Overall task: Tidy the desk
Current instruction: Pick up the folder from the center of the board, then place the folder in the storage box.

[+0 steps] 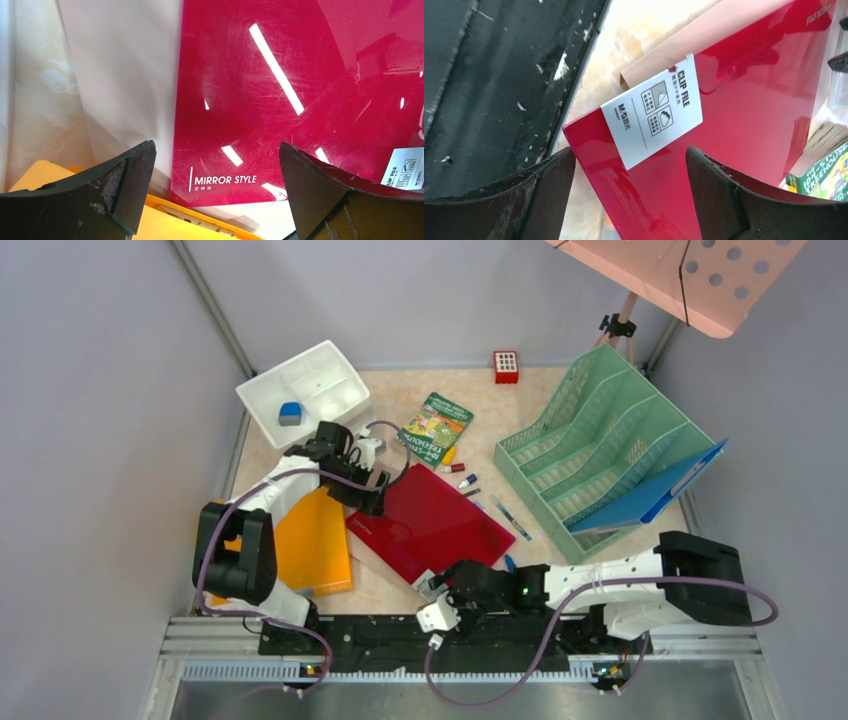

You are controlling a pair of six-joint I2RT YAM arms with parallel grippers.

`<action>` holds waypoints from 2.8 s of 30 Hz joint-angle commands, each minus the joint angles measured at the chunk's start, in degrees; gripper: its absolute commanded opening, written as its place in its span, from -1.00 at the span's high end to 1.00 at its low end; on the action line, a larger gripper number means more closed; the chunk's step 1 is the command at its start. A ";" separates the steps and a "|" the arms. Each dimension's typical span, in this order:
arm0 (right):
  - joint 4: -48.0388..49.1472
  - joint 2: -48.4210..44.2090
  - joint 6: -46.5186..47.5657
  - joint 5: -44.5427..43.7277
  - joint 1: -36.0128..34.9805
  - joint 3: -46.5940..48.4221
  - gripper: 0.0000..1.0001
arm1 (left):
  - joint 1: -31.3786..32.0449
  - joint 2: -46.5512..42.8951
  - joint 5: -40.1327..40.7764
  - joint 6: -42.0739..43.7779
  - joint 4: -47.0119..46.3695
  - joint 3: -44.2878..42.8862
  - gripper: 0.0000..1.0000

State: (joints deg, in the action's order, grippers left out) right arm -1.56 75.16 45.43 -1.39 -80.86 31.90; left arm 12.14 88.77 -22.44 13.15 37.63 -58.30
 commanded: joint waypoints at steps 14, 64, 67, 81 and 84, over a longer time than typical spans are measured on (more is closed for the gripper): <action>9.57 -2.57 2.87 -12.23 -0.87 -0.93 -0.18 | 1.37 -0.41 -2.26 0.12 -3.12 4.90 -0.97; 20.20 -14.32 18.14 -25.76 12.32 5.06 1.00 | 3.06 -13.01 -4.24 -5.32 4.68 -21.66 -0.98; 18.85 -13.85 18.03 -27.39 13.12 9.05 1.00 | 2.95 -16.71 -0.99 -11.44 -0.13 -24.81 -0.98; 18.81 -3.37 21.62 -38.98 14.31 27.61 1.00 | -2.90 -10.27 -13.01 -49.12 -8.26 -35.76 -0.98; 20.01 -1.67 22.69 -40.41 14.59 29.31 1.00 | -4.14 -8.69 -17.44 -58.44 -13.92 -34.65 -0.98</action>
State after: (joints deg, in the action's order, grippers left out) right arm 14.04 71.75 65.52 -37.26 -66.94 56.82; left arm 9.50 77.87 -31.18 -28.34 33.10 -93.19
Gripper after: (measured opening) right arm 0.017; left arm 0.989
